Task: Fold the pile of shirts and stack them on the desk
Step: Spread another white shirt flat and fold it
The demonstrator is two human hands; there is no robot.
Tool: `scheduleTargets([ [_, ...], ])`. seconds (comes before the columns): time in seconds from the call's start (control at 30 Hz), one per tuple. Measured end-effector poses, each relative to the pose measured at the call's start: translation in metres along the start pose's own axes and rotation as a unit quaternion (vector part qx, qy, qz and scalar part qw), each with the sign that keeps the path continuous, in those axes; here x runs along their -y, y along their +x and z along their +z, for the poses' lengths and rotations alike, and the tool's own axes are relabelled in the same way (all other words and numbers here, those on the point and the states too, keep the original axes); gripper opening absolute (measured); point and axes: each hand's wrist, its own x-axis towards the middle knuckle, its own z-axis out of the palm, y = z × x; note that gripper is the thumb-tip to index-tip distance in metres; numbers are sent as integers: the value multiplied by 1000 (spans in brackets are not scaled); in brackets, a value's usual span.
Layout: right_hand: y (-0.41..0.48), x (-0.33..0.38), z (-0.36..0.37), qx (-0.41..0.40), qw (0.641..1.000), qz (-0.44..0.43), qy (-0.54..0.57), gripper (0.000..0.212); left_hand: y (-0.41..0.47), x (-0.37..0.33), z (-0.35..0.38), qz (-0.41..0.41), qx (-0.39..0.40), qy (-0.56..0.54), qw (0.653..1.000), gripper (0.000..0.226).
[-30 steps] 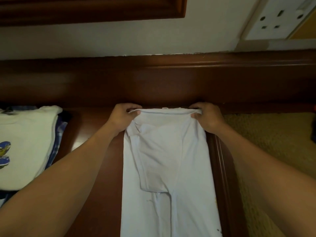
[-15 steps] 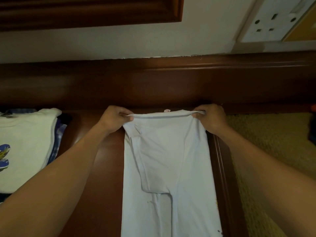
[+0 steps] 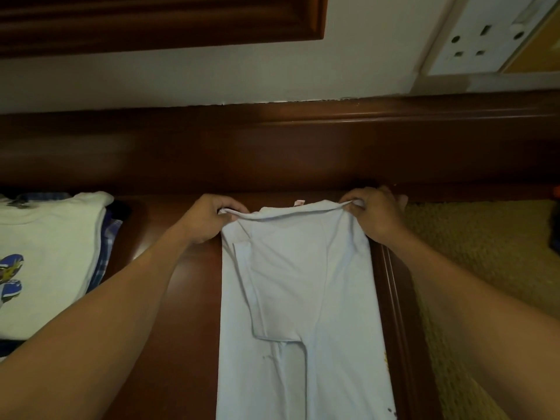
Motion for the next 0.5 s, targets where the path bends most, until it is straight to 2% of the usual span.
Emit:
scheduleTargets([
  [0.13, -3, -5, 0, -8, 998, -7, -60, 17, -2, 3, 5, 20, -2, 8, 1000, 28],
  [0.27, -3, -4, -13, -17, 994, 3, -111, 28, 0, 9, 0, -8, -78, 2, 997, 18],
  [0.4, 1, -8, -28, 19, 998, 33, -45, 13, -3, 12, -6, -47, -121, -15, 991, 17],
  [0.5, 2, -7, -24, -20, 999, 44, -20, 14, -3, 15, -7, -52, -161, -3, 986, 19],
])
